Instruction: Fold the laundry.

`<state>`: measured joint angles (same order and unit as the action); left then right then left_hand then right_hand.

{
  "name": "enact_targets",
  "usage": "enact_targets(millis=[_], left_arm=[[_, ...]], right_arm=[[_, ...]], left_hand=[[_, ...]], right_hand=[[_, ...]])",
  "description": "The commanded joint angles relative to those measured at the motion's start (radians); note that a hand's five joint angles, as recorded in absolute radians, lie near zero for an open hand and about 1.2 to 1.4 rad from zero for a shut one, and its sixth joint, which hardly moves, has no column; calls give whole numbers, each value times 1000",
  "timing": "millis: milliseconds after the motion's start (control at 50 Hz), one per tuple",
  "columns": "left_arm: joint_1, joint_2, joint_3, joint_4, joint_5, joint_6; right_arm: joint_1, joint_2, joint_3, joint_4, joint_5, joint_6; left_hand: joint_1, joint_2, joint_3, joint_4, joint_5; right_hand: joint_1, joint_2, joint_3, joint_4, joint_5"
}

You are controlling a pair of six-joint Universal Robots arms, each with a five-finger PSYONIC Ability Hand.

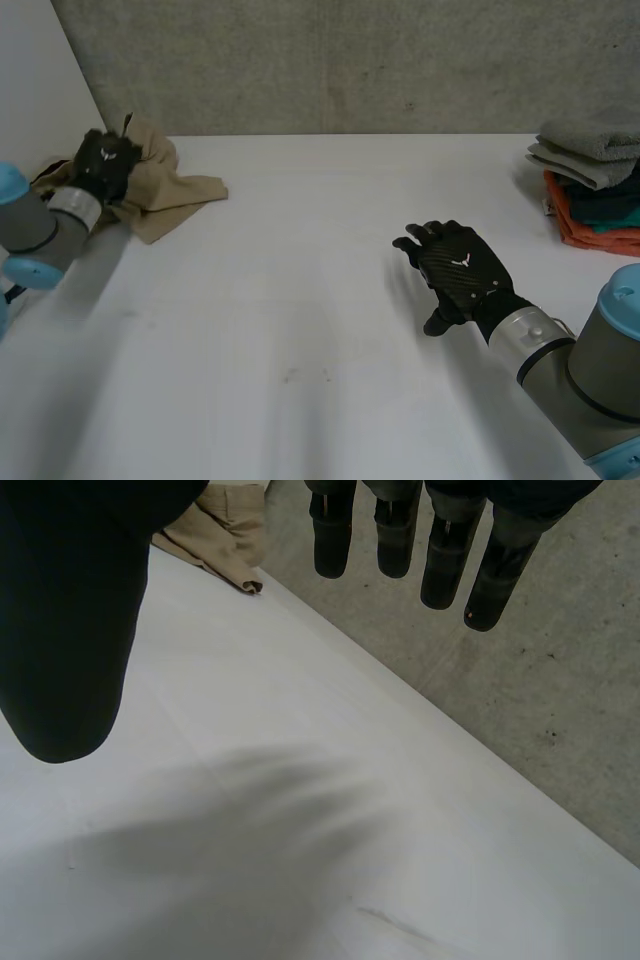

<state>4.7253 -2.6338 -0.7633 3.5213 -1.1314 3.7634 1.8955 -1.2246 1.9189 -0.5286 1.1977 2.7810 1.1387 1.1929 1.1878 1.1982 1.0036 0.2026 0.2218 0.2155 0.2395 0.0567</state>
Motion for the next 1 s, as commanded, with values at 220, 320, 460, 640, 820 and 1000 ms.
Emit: enact_targets(millis=[220, 320, 460, 640, 820, 1000], left_arm=[[-475, 581, -679, 186, -10, -459], [-397, 502, -617, 191, -67, -352], [-131, 370, -476, 133, -62, -82], [65, 144, -217, -31, 117, 88], [107, -21, -28, -41, 163, 154], [110, -152, 114, -12, 191, 173]], right_arm=[[-6, -10, 0, 1, 6, 2], [-33, -13, -5, 7, -1, 2], [-35, -13, -8, 9, -9, 2], [-29, -9, -11, 4, -9, 0], [-26, 0, -12, 1, 0, -1], [-26, 8, -12, -1, 5, -1]], left_hand=[[258, 203, 208, 198, 218], [-626, -680, -675, -685, -665], [-652, -706, -701, -712, -692], [-591, -645, -640, -650, -630], [-500, -554, -549, -559, -539], [-382, -436, -431, -442, -421]], right_hand=[[-28, -47, -41, -65, -57], [-28, -47, -41, -65, -57], [-28, -47, -41, -65, -57], [-28, -47, -41, -65, -57], [-28, -47, -41, -65, -57], [-28, -47, -41, -65, -57]])
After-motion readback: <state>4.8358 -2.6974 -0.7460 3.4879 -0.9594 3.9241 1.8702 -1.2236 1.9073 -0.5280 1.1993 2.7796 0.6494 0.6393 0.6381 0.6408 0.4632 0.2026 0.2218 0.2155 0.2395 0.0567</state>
